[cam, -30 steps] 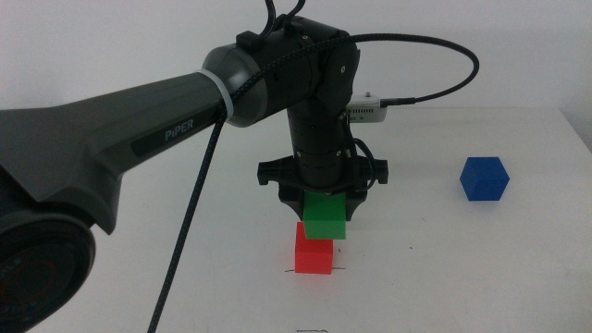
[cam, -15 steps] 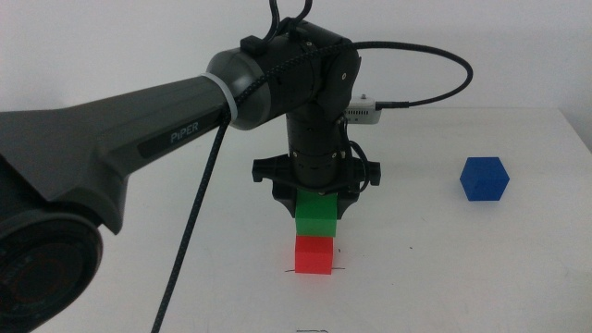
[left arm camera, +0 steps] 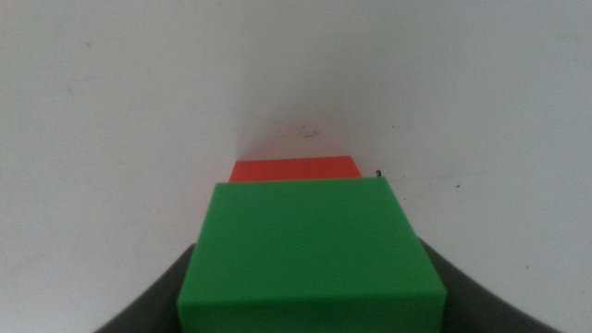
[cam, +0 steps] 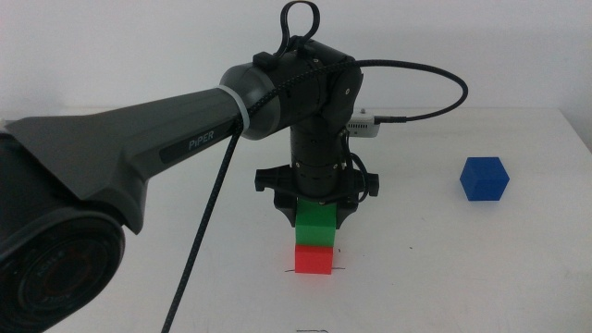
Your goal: Stack red cubes first, then green, then blue cubes in a specific spot.
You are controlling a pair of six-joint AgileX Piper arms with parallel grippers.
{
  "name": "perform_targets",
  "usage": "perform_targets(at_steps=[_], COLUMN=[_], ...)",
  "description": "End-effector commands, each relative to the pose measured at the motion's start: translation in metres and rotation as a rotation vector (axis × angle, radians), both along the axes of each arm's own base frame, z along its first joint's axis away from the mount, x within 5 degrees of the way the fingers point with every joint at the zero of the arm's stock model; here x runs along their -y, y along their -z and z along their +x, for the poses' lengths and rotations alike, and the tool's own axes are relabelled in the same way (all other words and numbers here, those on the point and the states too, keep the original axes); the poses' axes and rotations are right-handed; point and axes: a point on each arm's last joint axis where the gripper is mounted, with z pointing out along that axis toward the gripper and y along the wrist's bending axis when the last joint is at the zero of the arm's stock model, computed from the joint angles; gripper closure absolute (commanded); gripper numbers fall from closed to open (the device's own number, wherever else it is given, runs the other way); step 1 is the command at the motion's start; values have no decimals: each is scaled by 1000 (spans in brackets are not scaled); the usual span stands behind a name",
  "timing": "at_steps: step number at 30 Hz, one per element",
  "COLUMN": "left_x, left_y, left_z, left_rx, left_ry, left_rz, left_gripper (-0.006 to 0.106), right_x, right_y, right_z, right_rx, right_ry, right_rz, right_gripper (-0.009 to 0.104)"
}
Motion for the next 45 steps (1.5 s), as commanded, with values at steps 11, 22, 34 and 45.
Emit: perform_targets(at_steps=[11,22,34,45], left_x=[-4,-7,-39,-137], left_y=[-27,-41,-122,-235], left_z=[-9,-12,-33,-95], left_rx=[-4,33,248,556], left_ry=[46,143,259,513], left_rz=[9,-2,-34,-206], left_gripper=[30,7,7,7], right_x=[0,0,0,0], right_y=[-8,-8,-8,-8], right_z=[0,0,0,0], right_rx=[76,76,76,76], right_ry=[1,1,1,1], right_rz=[-27,-27,-27,-27], right_gripper=[28,28,28,28])
